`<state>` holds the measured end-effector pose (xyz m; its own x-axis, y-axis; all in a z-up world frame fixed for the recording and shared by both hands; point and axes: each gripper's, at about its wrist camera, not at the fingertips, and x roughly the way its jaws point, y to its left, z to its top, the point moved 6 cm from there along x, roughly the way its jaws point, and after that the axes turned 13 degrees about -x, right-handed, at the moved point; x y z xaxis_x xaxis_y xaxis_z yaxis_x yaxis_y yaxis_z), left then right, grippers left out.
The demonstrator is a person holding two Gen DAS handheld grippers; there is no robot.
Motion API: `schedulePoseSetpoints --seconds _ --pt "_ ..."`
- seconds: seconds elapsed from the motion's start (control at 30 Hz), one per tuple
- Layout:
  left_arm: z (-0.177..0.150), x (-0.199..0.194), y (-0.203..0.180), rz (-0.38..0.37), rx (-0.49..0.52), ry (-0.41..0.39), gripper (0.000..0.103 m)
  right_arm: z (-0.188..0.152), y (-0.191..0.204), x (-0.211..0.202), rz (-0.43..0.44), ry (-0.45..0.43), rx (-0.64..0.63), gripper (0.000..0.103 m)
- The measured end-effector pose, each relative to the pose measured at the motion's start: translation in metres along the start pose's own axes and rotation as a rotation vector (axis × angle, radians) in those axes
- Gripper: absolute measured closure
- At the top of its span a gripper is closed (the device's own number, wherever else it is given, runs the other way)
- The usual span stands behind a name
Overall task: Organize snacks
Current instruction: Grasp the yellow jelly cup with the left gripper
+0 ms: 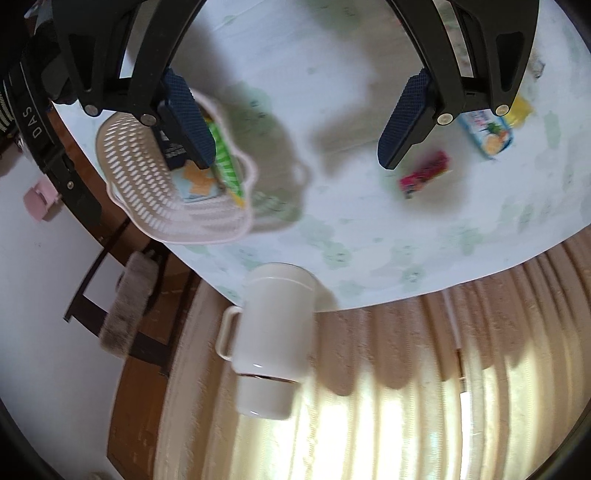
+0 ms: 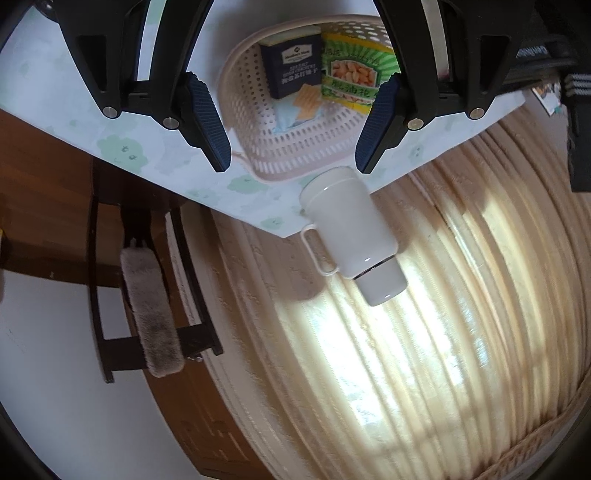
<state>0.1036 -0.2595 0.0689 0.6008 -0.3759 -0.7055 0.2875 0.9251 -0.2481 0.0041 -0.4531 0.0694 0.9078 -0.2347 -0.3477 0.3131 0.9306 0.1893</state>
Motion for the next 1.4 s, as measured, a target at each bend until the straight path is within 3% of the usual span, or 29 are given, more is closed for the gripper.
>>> schedulePoseSetpoints --seconds 0.57,0.77,1.03,1.27,1.4 --pt "0.004 -0.051 0.154 0.251 -0.188 -0.098 0.013 -0.011 0.048 0.001 0.060 -0.002 -0.183 0.031" --pt "0.000 -0.043 0.202 0.324 -0.248 -0.090 0.013 -0.014 0.055 0.002 0.073 0.003 -0.210 0.031" --pt "-0.018 -0.004 0.244 0.368 -0.290 -0.001 0.013 -0.019 0.068 0.003 0.113 0.013 -0.260 0.031" --pt "-0.027 0.009 0.249 0.353 -0.282 0.040 0.015 -0.032 0.113 -0.011 0.348 0.013 -0.372 0.031" --pt "-0.033 0.020 0.253 0.365 -0.271 0.078 0.035 -0.054 0.145 -0.014 0.497 0.083 -0.465 0.031"
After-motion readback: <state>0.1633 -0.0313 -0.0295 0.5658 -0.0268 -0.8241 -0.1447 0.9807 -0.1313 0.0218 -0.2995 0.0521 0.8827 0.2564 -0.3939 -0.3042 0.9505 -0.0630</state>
